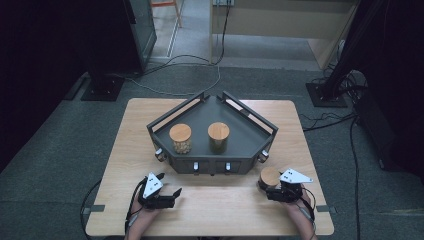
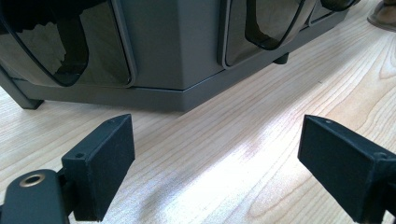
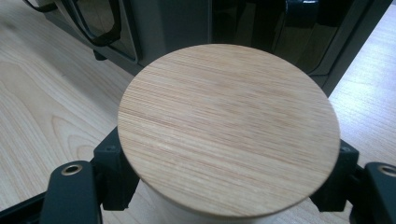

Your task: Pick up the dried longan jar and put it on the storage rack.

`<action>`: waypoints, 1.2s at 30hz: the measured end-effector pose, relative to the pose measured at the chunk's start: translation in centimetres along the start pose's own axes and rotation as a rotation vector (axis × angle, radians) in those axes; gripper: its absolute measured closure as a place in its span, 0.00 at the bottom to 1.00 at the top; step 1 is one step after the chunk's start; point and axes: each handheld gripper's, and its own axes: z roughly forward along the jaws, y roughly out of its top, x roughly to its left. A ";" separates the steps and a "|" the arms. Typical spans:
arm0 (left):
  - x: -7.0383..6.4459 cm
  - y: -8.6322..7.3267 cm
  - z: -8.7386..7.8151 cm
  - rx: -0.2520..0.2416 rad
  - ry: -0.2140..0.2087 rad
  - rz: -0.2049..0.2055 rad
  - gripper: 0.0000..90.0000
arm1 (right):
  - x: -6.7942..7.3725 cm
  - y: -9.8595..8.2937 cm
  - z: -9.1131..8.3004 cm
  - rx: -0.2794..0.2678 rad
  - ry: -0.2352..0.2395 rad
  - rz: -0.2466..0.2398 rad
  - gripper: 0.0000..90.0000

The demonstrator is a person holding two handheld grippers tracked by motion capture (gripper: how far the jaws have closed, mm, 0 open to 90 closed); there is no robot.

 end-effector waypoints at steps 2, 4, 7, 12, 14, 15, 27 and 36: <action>0.0 0.0 0.0 0.000 -0.001 0.000 0.12 | -0.1 0.1 -0.1 -0.008 0.003 0.004 0.28; 0.0 0.0 0.0 0.001 0.000 0.000 0.12 | 0.0 0.3 -0.3 -0.010 0.002 0.000 0.28; 0.0 0.0 0.0 0.001 0.000 -0.001 0.12 | 0.1 0.8 -0.5 -0.011 0.000 -0.005 0.28; 0.0 0.0 0.0 0.001 -0.001 -0.003 0.12 | 0.4 1.7 -0.6 -0.001 -0.007 -0.012 0.28; 0.0 0.0 0.0 0.001 -0.001 -0.002 0.12 | 0.5 1.9 -0.6 0.003 -0.006 -0.012 0.28; 0.0 0.0 0.0 0.001 -0.001 -0.003 0.12 | 0.5 2.1 -0.7 0.004 -0.008 -0.012 0.28; 0.1 0.0 0.0 -0.001 -0.002 -0.007 0.12 | 1.0 3.7 -0.9 0.017 0.003 -0.014 0.28; 0.1 0.0 0.0 -0.001 -0.003 -0.007 0.12 | 1.0 5.2 -1.5 0.018 0.018 -0.026 0.28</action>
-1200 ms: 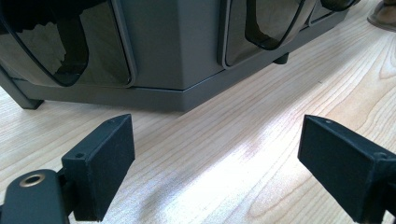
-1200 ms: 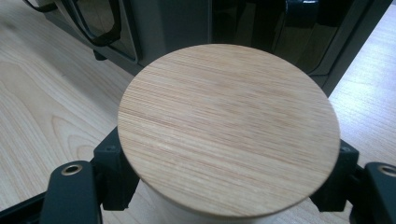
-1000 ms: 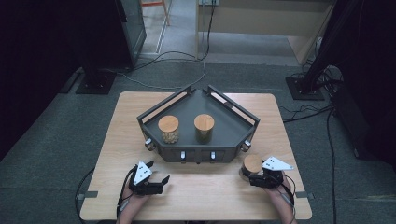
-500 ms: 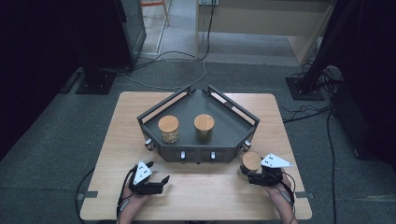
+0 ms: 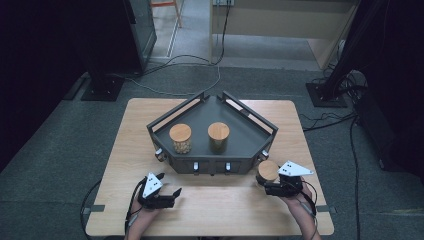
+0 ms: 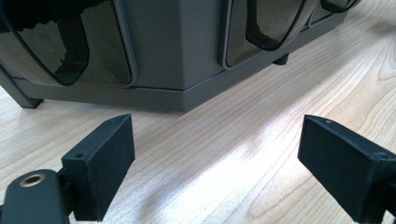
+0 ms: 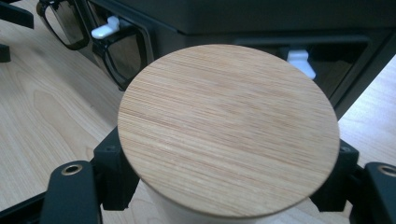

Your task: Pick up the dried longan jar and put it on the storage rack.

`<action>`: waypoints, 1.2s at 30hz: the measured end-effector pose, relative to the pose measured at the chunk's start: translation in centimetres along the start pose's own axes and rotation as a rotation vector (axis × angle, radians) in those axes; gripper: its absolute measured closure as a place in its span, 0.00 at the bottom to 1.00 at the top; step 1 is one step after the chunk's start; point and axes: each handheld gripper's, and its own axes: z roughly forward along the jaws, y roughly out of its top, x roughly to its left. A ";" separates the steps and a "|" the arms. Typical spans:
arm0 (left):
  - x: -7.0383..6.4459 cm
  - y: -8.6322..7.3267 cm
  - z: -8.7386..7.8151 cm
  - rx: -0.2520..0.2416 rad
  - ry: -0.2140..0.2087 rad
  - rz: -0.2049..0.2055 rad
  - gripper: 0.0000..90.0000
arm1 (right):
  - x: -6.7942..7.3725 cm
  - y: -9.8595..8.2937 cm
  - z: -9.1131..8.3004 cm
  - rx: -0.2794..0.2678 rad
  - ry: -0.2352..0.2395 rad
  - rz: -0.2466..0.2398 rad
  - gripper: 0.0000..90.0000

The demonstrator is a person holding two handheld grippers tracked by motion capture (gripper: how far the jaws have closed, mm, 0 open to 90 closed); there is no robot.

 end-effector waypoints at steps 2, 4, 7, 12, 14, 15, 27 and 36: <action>0.0 0.0 0.0 0.001 0.000 0.001 0.12 | 0.1 0.4 -0.2 0.002 -0.001 -0.002 0.28; 0.0 0.0 0.0 0.000 -0.001 0.001 0.12 | 0.1 0.7 -0.3 0.005 -0.001 -0.004 0.28; 0.0 0.0 0.0 -0.001 -0.001 -0.001 0.12 | 0.2 1.3 -0.3 0.014 0.000 -0.007 0.28; 0.0 0.0 0.0 -0.002 0.000 -0.002 0.12 | 0.2 2.1 -0.5 0.025 0.002 -0.005 0.28; 0.0 0.0 0.0 -0.002 0.000 -0.001 0.12 | 0.2 2.3 -0.5 0.028 0.005 -0.006 0.28; 0.0 0.0 0.0 -0.001 0.000 -0.001 0.12 | 0.2 2.5 -0.5 0.031 0.007 -0.006 0.28; 0.0 0.0 0.0 -0.003 0.000 -0.003 0.12 | 0.2 3.9 -0.6 0.051 0.021 -0.009 0.28; 0.0 -0.1 0.0 -0.003 0.000 -0.002 0.12 | 0.4 4.7 -0.9 0.051 0.021 -0.017 0.28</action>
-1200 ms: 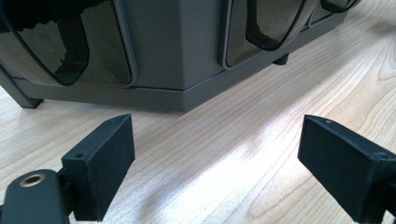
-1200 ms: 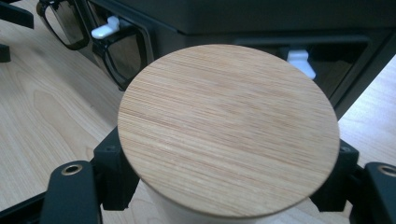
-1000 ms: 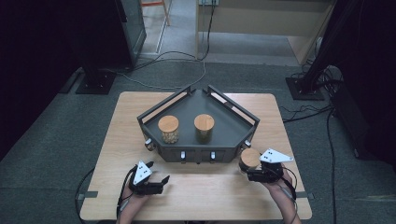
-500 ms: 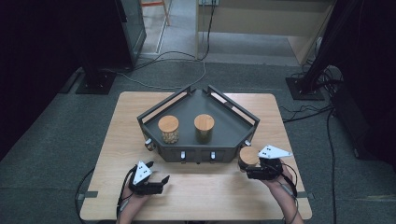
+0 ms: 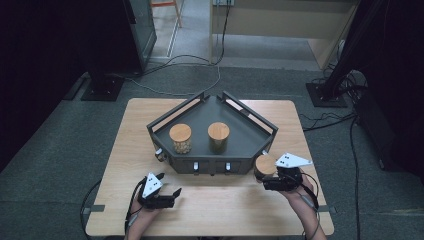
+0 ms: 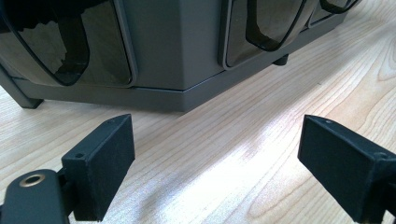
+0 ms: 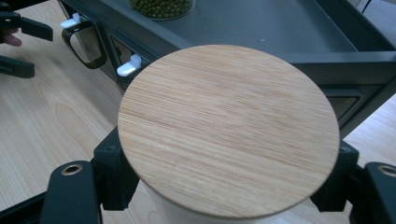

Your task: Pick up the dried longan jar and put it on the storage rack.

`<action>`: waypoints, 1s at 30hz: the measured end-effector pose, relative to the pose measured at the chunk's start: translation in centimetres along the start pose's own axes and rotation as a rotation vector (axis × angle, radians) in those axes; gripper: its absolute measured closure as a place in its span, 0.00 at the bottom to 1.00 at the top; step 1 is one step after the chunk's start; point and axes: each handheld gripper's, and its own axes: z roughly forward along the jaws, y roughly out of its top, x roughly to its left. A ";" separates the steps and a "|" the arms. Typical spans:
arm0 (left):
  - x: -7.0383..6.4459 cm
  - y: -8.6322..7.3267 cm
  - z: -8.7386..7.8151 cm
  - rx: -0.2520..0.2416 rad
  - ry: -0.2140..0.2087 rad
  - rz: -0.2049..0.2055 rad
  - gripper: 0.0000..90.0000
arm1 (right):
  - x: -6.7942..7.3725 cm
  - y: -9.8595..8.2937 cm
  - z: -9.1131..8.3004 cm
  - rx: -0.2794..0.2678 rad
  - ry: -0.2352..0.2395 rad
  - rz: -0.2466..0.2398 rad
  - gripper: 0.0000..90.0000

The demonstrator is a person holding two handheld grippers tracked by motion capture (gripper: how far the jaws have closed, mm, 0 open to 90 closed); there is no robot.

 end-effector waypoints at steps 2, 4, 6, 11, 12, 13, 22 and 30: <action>0.0 0.0 0.0 0.001 0.000 0.000 0.12 | 0.0 0.1 -0.1 -0.001 0.001 -0.002 0.28; 0.0 0.0 0.0 0.002 -0.001 0.000 0.12 | 0.0 0.3 -0.1 0.001 -0.001 -0.002 0.28; 0.0 0.0 0.0 0.001 -0.002 -0.001 0.12 | 0.0 0.5 -0.1 0.004 0.000 0.003 0.28; 0.0 0.0 0.0 0.002 -0.001 -0.001 0.12 | -0.2 0.9 -0.1 0.008 0.003 0.014 0.28; 0.0 0.0 0.0 0.002 -0.001 -0.001 0.12 | -0.1 1.0 -0.1 0.009 0.001 0.012 0.28; 0.0 0.0 0.0 0.002 -0.001 0.000 0.12 | -0.1 1.1 -0.1 0.009 0.001 0.010 0.28; 0.0 0.1 0.0 0.003 -0.001 0.001 0.12 | -0.2 1.5 -0.2 0.007 0.005 0.016 0.28; 0.0 0.1 0.0 0.005 -0.002 0.002 0.12 | -0.2 2.2 -0.3 0.007 0.007 0.019 0.28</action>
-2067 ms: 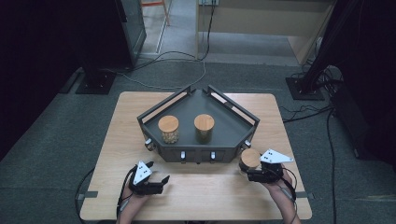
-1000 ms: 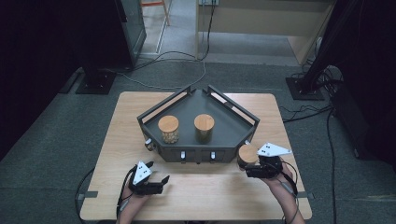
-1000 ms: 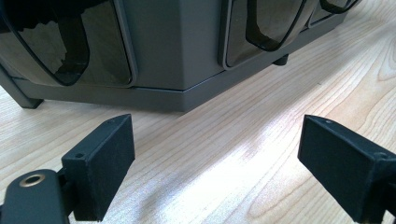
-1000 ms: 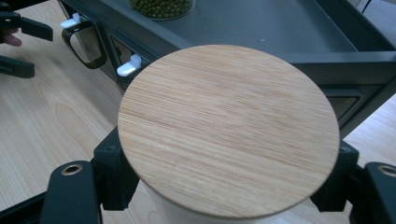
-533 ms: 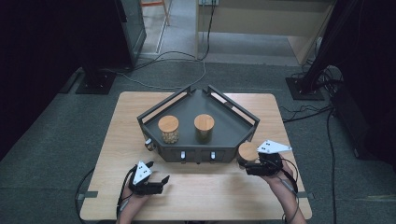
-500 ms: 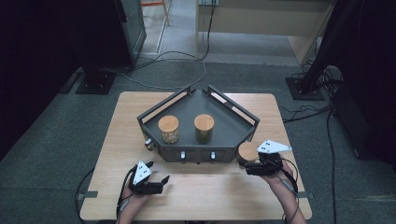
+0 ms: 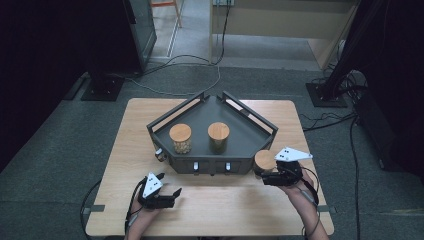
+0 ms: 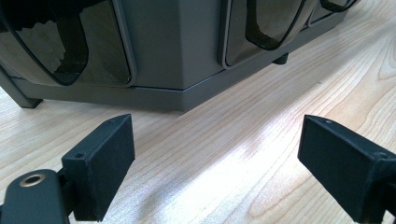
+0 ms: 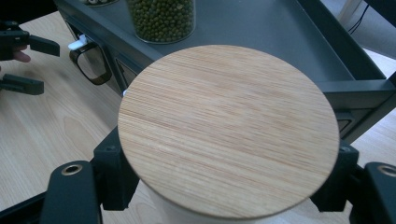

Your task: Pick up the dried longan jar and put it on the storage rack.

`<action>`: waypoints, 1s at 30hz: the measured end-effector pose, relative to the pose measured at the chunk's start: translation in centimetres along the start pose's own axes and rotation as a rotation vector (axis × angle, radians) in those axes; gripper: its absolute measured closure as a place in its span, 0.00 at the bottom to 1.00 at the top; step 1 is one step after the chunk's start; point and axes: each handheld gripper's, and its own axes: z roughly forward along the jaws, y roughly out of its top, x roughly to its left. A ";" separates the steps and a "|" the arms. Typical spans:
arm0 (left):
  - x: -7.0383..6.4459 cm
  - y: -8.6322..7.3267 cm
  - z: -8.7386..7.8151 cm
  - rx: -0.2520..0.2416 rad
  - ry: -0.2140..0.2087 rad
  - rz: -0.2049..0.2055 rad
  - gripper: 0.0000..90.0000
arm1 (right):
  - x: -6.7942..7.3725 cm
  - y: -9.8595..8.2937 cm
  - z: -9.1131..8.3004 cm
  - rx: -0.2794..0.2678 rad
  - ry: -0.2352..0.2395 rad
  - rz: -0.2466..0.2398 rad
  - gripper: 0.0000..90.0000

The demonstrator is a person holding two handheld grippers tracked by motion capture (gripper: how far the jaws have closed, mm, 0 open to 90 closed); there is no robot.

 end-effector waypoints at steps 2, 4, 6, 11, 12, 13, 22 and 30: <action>0.0 0.0 0.0 0.000 0.000 0.000 0.12 | 0.0 0.2 0.0 0.003 -0.002 0.002 0.28; 0.0 0.0 0.0 0.000 0.000 0.000 0.12 | 0.0 0.3 0.0 0.005 -0.002 0.000 0.28; 0.0 0.0 0.0 -0.001 0.000 -0.001 0.12 | 0.0 0.5 0.0 0.005 0.000 0.000 0.28; 0.0 0.0 0.0 0.000 0.001 0.001 0.12 | 0.1 0.9 0.1 0.008 0.000 -0.008 0.28; 0.0 0.0 0.0 0.001 0.001 0.001 0.12 | 0.2 1.0 0.1 0.008 0.000 -0.007 0.28; 0.0 0.0 0.0 0.000 0.001 0.000 0.12 | 0.2 1.0 0.1 0.005 0.001 -0.010 0.28; 0.0 0.0 0.0 0.001 0.000 0.001 0.12 | 0.2 1.7 0.0 0.002 0.001 -0.012 0.28; 0.0 0.0 0.0 0.000 0.000 0.000 0.12 | 0.2 2.3 0.0 0.010 0.010 -0.034 0.28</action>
